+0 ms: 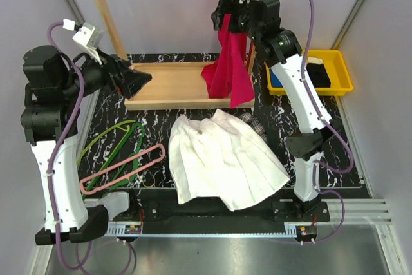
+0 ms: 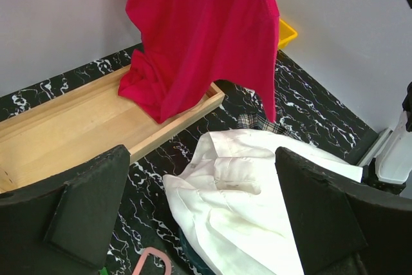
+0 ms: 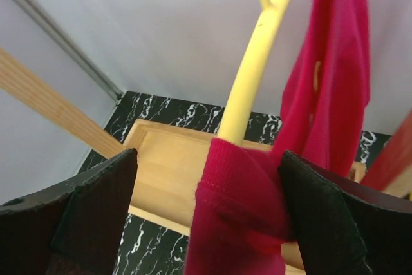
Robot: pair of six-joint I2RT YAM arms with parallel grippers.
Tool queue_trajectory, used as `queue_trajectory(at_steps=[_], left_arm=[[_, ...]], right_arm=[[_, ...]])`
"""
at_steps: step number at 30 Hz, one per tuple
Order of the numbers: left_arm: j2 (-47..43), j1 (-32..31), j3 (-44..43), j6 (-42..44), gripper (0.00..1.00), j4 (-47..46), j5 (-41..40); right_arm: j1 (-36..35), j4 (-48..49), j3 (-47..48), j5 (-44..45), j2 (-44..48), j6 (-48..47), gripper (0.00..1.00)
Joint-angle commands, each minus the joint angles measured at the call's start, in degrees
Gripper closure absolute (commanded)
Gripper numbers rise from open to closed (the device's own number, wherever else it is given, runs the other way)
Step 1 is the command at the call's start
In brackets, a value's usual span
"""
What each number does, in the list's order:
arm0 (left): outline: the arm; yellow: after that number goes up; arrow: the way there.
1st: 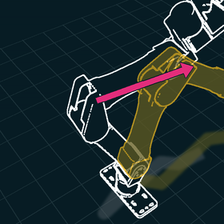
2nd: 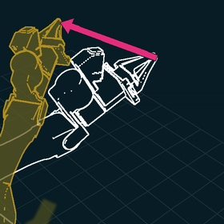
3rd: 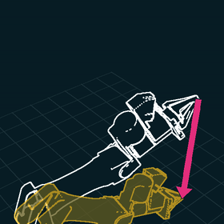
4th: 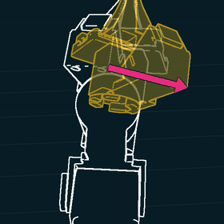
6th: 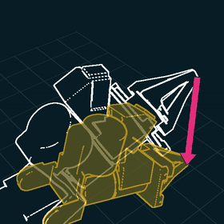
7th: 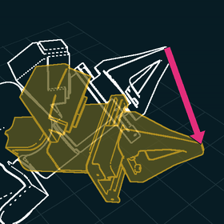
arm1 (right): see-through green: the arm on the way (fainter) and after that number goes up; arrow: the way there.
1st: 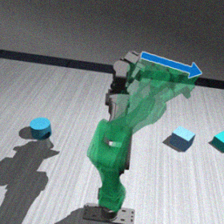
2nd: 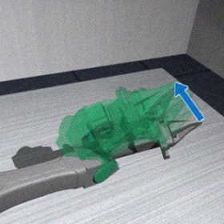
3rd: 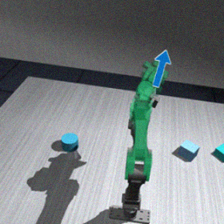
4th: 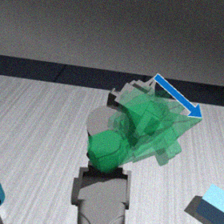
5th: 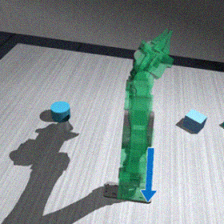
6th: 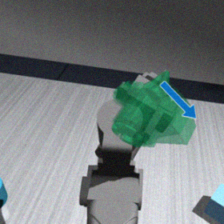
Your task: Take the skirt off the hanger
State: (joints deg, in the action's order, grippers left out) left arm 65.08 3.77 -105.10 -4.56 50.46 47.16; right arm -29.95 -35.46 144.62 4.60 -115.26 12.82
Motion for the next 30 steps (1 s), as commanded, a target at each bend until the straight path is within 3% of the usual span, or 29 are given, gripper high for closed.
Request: queue_trajectory(at_steps=[1,13,14,16,17,19,20,22,24,30], left_arm=[[-2.0,0.4,0.9,1.1,0.01,-2.8,1.4],[-4.5,0.4,4.5,3.1,0.01,-2.4,0.5],[-4.9,0.4,4.9,3.4,0.01,-2.1,0.4],[-5.1,0.4,5.2,3.9,0.01,-1.6,0.3],[-5.5,0.4,5.4,4.2,0.01,-1.2,0.3],[-5.8,0.4,5.8,5.5,0.01,-0.7,0.0],[-6.1,0.4,6.0,6.1,0.01,-0.4,0.0],[-6.1,0.4,6.5,6.6,0.01,0.3,0.0],[-6.2,0.4,6.9,7.0,0.01,0.6,0.0],[-6.1,0.3,8.0,7.4,0.01,0.8,0.2]], right_arm=[[0.0,-4.1,6.1,6.5,0.0,-0.1,0.0],[0.8,-0.9,7.4,2.6,-2.8,-7.2,0.0],[1.1,-0.9,7.6,0.8,-3.2,-6.5,0.03],[2.3,-0.8,7.9,-1.8,-4.1,-4.8,0.29],[2.4,-0.7,8.5,-2.0,-4.4,-4.7,0.36],[2.4,0.2,9.7,-0.7,-5.4,-4.6,0.41],[2.4,0.5,11.4,1.0,-5.8,-4.8,0.34],[2.3,1.6,13.1,2.3,-6.8,-6.1,0.31],[2.4,3.2,14.6,2.2,-7.3,-6.5,0.18],[2.4,8.6,12.4,-0.2,-5.8,-6.6,0.14]])
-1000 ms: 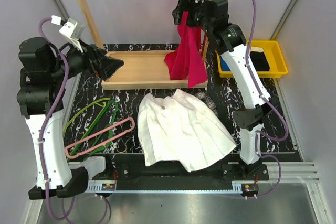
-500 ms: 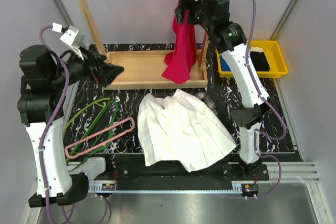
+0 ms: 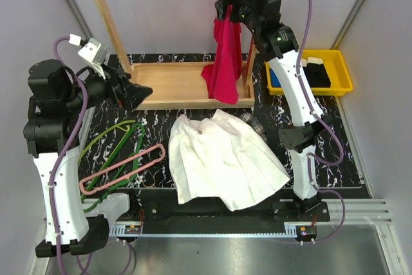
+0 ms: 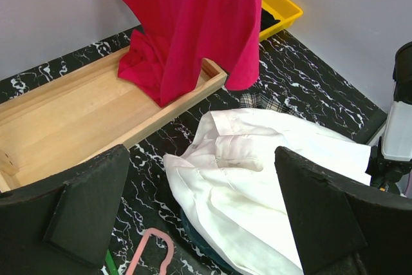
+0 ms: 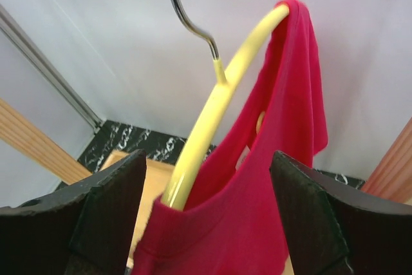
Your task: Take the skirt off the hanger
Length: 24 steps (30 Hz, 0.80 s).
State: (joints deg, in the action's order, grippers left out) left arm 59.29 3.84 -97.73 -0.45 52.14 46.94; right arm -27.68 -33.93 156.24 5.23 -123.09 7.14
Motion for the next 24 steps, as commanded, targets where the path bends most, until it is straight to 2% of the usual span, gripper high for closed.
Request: queue_trajectory(at_steps=[1,4,6,7,10,11,12,14,21,24], left_arm=[[-0.3,0.3,0.9,3.3,0.01,-1.0,0.4],[-0.3,0.3,1.3,3.3,0.01,-1.0,0.4],[-0.3,0.3,1.3,3.1,0.01,-1.0,0.4],[-0.3,0.3,1.3,3.1,0.01,-0.9,0.3],[-0.3,0.3,1.3,3.0,0.01,-1.0,0.3],[-0.4,0.3,1.2,3.1,0.01,-0.9,0.0],[-0.5,0.4,1.3,3.2,0.01,-1.0,-0.2],[-0.6,0.4,1.3,3.3,0.01,-1.0,-0.4],[-0.8,0.3,0.8,3.1,0.01,-0.9,-0.6],[-0.9,0.4,0.6,3.0,0.01,-0.9,-0.6]], right_arm=[[0.2,8.0,-0.1,-0.8,2.4,-1.2,0.14],[0.3,10.7,-1.7,-1.5,3.0,-1.6,0.14],[0.7,10.9,-0.7,-1.8,2.2,-1.3,0.19],[0.9,10.8,-0.5,-1.9,2.2,-1.0,0.27],[1.4,10.9,-0.5,-2.9,1.7,-0.2,0.41],[1.5,11.1,-0.5,-3.1,1.8,-0.2,0.52],[1.5,11.2,-0.6,-3.2,1.7,-0.2,0.59],[1.7,11.3,-0.5,-3.7,1.6,0.1,0.68],[3.8,11.3,-1.2,-6.9,1.8,3.3,0.76],[4.0,11.1,-1.9,-8.1,1.8,3.8,0.77]])
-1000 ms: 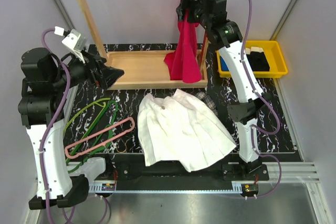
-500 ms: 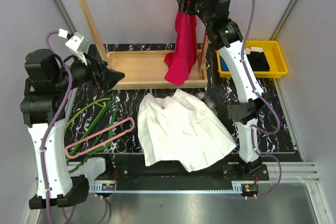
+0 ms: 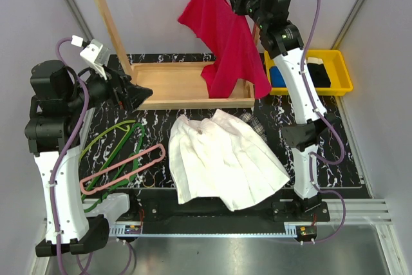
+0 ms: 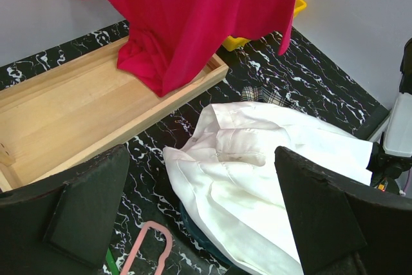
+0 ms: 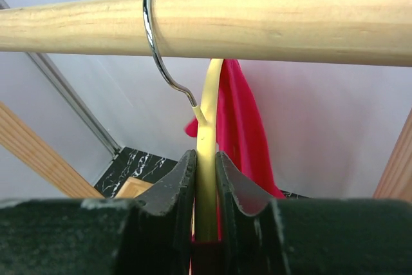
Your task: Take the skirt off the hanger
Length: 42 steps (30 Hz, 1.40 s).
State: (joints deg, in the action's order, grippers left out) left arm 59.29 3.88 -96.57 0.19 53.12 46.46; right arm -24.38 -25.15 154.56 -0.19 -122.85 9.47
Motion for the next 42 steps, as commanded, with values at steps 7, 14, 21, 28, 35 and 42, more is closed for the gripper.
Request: queue_trajectory(at_steps=[7,14,21,28,35,42], left_arm=[[-1.1,0.3,-1.5,2.5,0.01,-2.0,0.0],[-1.1,0.3,-1.8,2.7,0.01,-1.9,-0.1],[-1.3,0.3,-1.8,2.6,0.01,-2.1,-0.4],[-1.2,0.3,-1.4,1.6,0.01,-3.0,-0.1],[-0.8,0.3,-0.8,0.0,0.01,-5.1,0.6],[-0.2,0.3,-2.7,-4.7,0.01,-8.6,1.4]], right_arm=[[0.7,-1.0,-1.5,-4.7,0.5,0.5,0.58],[0.7,-2.0,-0.8,-4.2,0.7,-1.8,0.87],[0.7,-0.6,2.3,-6.8,2.1,-4.8,1.0],[0.7,7.2,4.4,-7.3,6.5,-6.2,1.0],[0.7,7.8,-1.1,-16.6,16.9,-3.5,1.0],[0.7,-0.3,-29.8,-27.0,39.6,-2.0,1.0]])
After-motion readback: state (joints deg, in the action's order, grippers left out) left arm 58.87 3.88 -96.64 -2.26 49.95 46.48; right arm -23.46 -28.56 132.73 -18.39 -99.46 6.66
